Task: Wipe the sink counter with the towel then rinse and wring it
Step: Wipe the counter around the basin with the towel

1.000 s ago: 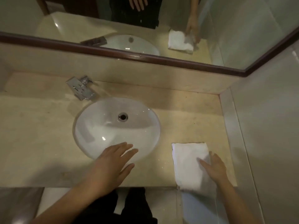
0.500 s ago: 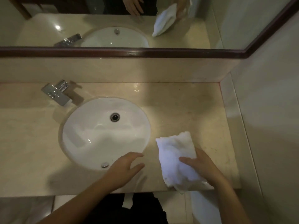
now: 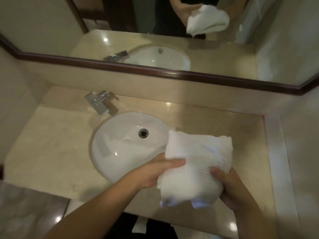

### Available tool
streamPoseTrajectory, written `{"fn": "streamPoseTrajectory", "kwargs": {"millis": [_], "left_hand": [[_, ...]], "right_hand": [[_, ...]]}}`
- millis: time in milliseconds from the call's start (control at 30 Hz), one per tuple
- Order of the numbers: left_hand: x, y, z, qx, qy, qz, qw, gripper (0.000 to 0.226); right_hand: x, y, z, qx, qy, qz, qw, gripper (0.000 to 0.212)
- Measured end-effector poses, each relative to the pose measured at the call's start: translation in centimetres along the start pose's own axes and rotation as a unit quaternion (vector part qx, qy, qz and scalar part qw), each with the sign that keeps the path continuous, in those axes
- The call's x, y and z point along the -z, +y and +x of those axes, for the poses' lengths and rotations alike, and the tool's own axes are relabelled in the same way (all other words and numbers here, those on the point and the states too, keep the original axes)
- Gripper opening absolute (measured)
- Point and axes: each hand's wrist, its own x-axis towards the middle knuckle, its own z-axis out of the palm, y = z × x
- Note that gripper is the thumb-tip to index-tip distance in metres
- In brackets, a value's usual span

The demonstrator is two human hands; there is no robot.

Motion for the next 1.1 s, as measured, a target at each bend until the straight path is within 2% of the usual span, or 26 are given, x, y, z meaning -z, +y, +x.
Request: {"fn": "streamPoseTrajectory", "kwargs": {"millis": [67, 167, 267, 433, 633, 833, 900, 967, 1033, 1100], "left_hand": [[0.6, -0.1, -1.0, -0.018, 0.046, 0.029, 0.998, 0.043], [2.4, -0.7, -3.0, -0.036, 0.117, 0.027, 0.992, 0.041], [5.5, -1.4, -6.1, -0.045, 0.170, 0.008, 0.984, 0.040], [12.4, -2.7, -12.4, -0.076, 0.174, -0.015, 0.982, 0.056], [21.4, -4.2, -19.6, -0.145, 0.263, -0.037, 0.953, 0.068], [31.4, -5.3, -23.2, -0.104, 0.342, 0.087, 0.930, 0.069], [35.5, -5.4, -23.8, -0.081, 0.376, 0.158, 0.909, 0.063], [39.9, -6.4, -23.3, -0.052, 0.419, 0.238, 0.875, 0.064], [44.1, -8.1, -22.5, -0.005, 0.467, 0.327, 0.822, 0.072], [46.4, -10.0, -21.6, 0.037, 0.517, 0.421, 0.744, 0.072]], "right_hand": [[-0.7, 0.7, 0.8, -0.015, 0.003, -0.009, 1.000, 0.048], [-3.2, 2.1, 2.1, -0.031, -0.002, -0.038, 0.999, 0.033], [-7.1, 3.8, 4.0, -0.041, -0.024, -0.061, 0.997, 0.038], [-14.5, 7.0, 7.4, -0.121, -0.073, -0.045, 0.989, 0.039], [-24.1, 10.0, 11.4, -0.161, -0.142, -0.101, 0.971, 0.037], [-34.6, 16.3, 16.7, -0.197, -0.106, -0.138, 0.965, 0.035], [-37.3, 18.9, 19.1, -0.191, -0.084, -0.177, 0.962, 0.030], [-38.9, 21.8, 21.6, -0.138, -0.031, -0.305, 0.942, 0.027], [-39.5, 24.4, 23.4, -0.078, 0.050, -0.479, 0.873, 0.035], [-39.5, 26.6, 24.0, -0.027, 0.091, -0.575, 0.813, 0.049]]}}
